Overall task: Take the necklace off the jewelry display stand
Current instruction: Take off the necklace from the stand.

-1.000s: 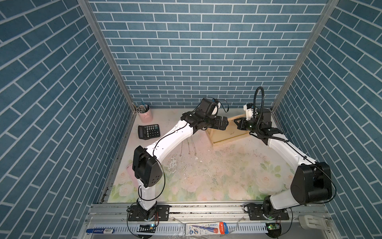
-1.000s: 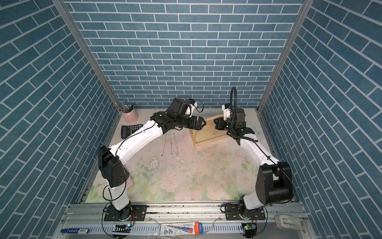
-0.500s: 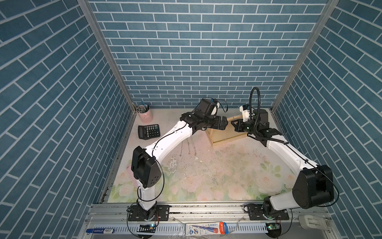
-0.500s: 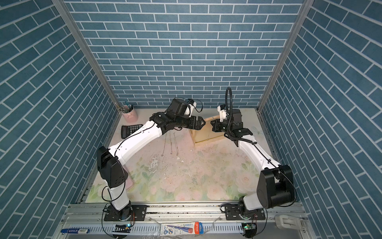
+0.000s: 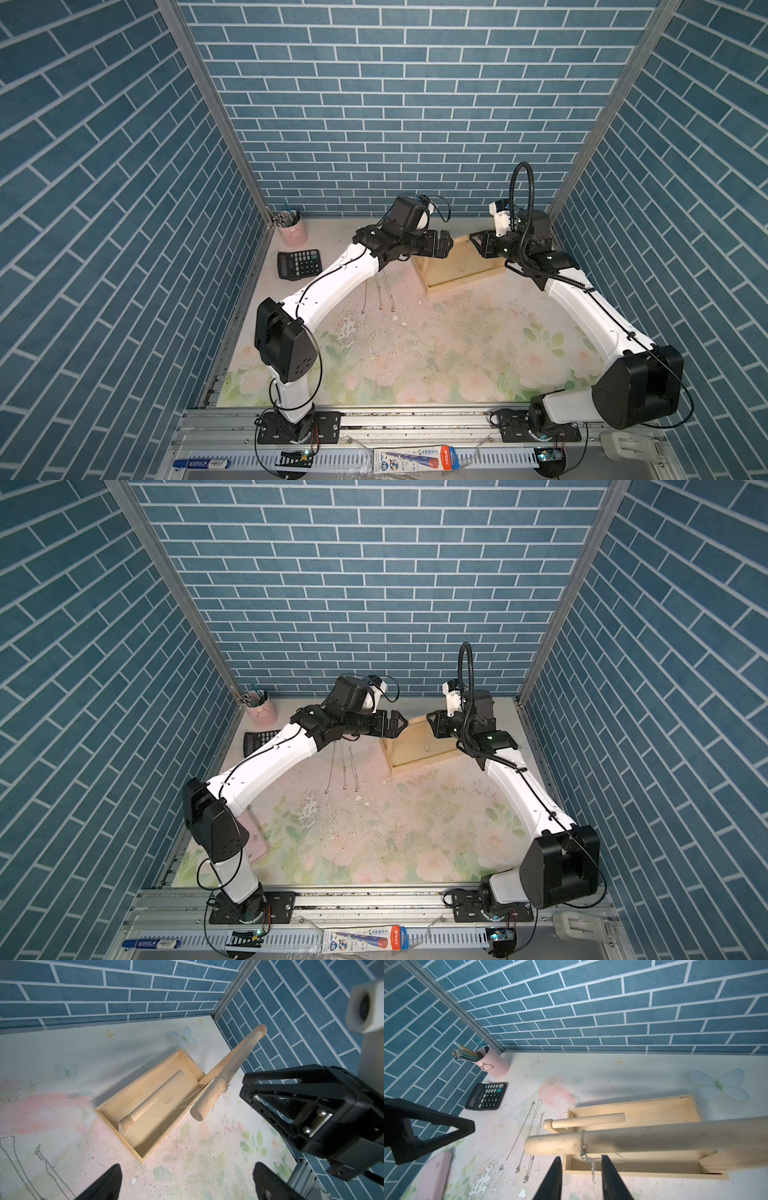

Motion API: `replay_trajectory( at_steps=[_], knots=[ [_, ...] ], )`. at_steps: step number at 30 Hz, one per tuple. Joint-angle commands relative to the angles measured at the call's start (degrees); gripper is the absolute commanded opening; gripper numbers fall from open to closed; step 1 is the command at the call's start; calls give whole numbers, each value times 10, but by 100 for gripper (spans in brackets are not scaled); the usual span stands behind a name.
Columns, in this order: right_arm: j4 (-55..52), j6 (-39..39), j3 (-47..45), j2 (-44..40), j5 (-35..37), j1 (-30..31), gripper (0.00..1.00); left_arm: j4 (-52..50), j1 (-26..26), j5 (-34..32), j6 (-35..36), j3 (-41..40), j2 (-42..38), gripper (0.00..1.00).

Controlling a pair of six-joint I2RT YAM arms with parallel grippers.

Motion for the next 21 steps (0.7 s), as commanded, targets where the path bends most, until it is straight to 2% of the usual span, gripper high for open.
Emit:
replay_trajectory(
  at_steps=[1,11,21],
  knots=[
    [-17,-29,16,5,5,1,36,9,7,5,-3,-10,-17,99],
    [26,-61,-33,10,-8,1,41,10,14,15,-8,-18,-21,99],
    [69,-86,-49,42,-14,0,41,10,16,25,-13,-22,-19,99]
  ],
)
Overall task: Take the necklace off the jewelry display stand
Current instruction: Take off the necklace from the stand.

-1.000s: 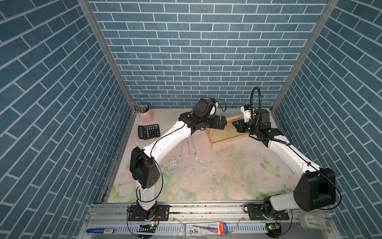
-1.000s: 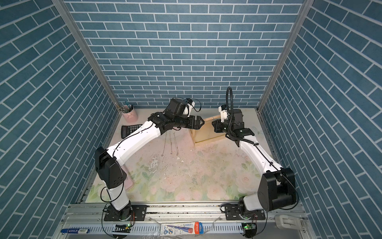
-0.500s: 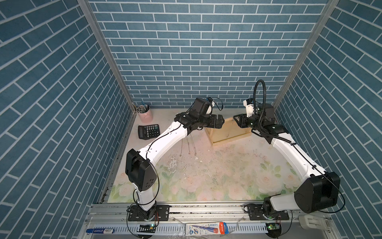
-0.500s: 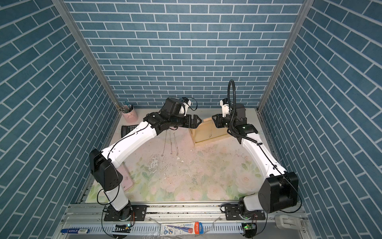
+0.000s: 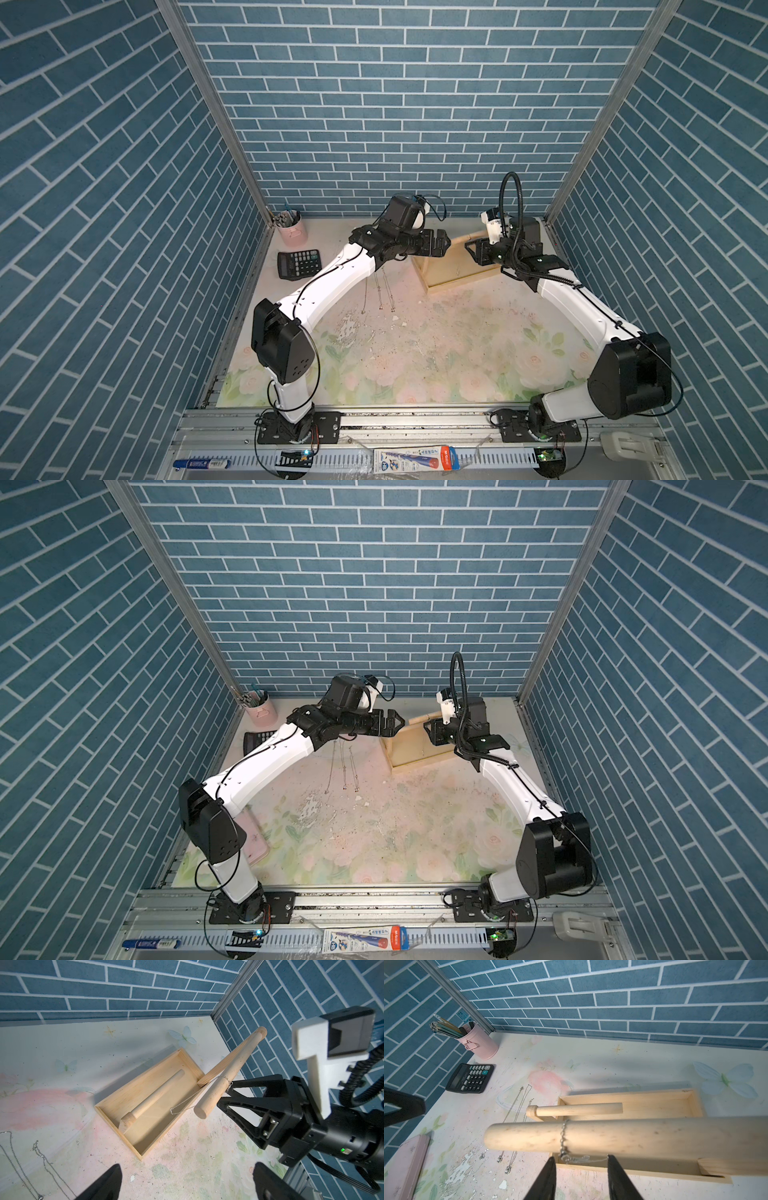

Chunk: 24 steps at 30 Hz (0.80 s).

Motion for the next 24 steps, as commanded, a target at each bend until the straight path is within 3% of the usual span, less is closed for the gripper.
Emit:
replay_trajectory(
  at_steps=[1,5,16,24],
  knots=[
    [31,-32,0,12,-9,0,41,4,6,6,-2,-12,-13,100],
    [42,-39,0,15,-11,0,38,3,8,6,-1,-13,-14,99],
    [71,-40,0,29,-26,1,12,0,9,8,-3,-12,-12,99],
    [60,-42,1,7,-24,1,0,-1,10,9,-4,-12,-12,99]
  ],
)
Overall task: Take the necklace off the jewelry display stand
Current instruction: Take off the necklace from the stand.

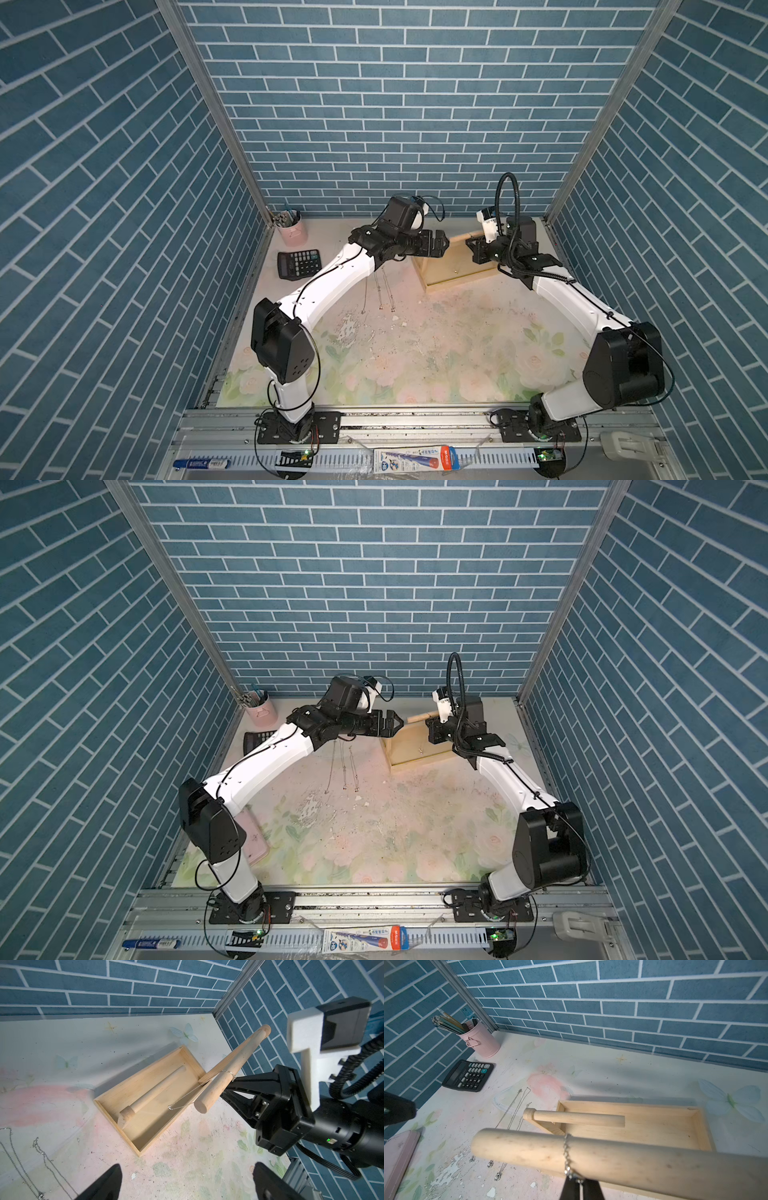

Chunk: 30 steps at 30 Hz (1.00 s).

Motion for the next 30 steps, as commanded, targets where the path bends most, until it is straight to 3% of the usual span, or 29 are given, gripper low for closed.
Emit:
replay_trajectory(
  at_steps=[1,30],
  knots=[
    [10,-12,2,-25,-6,0,0,0,5,6,-2,-4,-11,99],
    [-120,-38,164,-27,-23,1,0,28,11,44,-38,-26,-23,99]
  ],
)
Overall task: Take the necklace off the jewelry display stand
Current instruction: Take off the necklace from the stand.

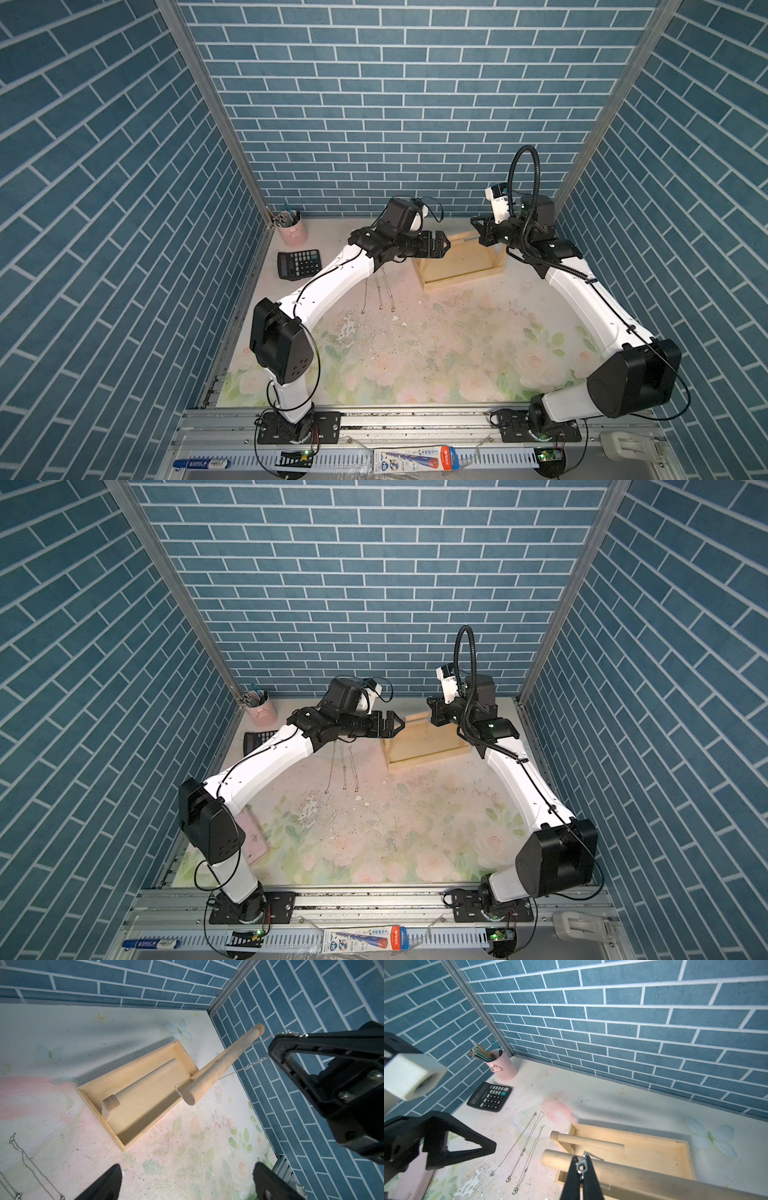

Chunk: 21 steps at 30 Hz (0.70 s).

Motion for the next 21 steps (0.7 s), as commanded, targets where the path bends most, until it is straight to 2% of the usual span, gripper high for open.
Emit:
replay_trajectory(
  at_steps=[1,11,21],
  knots=[
    [-25,-33,30,1,-13,0,0,8,8,14,-10,-8,-20,99],
    [-56,-40,91,19,-23,1,0,34,16,42,-35,-26,-26,99],
    [-73,-40,137,43,-37,3,0,89,18,-1,-52,-91,-53,99]
  ],
)
